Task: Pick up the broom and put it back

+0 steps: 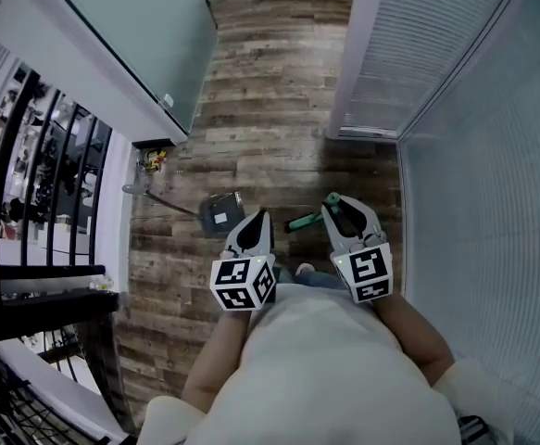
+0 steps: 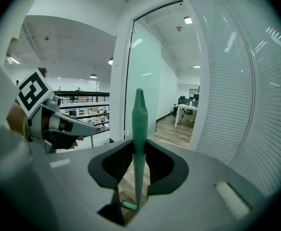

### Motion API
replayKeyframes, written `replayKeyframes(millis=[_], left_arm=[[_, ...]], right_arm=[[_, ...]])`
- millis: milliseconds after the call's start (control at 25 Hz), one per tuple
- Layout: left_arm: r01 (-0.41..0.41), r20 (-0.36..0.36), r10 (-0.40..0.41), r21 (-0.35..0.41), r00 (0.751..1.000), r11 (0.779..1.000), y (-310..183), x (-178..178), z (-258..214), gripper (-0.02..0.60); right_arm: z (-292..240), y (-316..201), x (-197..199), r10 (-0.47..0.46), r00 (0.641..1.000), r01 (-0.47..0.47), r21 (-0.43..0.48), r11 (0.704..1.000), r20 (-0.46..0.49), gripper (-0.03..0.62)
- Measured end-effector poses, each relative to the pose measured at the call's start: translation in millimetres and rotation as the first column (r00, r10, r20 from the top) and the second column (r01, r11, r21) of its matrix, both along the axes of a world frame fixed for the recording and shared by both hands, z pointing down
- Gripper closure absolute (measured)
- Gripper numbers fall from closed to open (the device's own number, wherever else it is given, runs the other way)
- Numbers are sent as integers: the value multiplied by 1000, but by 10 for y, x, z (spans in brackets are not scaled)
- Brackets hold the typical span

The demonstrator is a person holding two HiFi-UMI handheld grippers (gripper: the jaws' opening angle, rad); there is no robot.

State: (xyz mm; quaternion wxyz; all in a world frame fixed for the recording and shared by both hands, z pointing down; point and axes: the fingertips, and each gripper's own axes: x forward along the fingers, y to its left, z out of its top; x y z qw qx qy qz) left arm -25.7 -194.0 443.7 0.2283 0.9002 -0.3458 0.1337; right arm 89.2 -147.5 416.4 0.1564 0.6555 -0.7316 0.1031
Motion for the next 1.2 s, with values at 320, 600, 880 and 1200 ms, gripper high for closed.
replayKeyframes(millis=[320, 600, 880, 1200], left_arm=[[-126, -8, 126, -6, 992, 992, 119, 296, 1, 577], [-262, -13, 262, -8, 965, 965, 236, 587, -9, 577], [-396, -18, 396, -14, 918, 918, 325, 811, -12, 577], [-559, -12, 559, -16, 829, 829, 392, 1083, -13, 577]], right_arm=[[-27, 278, 224, 130, 992, -130, 0, 992, 2, 500], [-27, 508, 419, 263, 965, -263, -3, 965, -4, 500], [-44, 721, 531, 399, 917, -399, 0, 917, -1, 500], [-52, 938, 602, 549, 836, -549, 8, 836, 3, 500]])
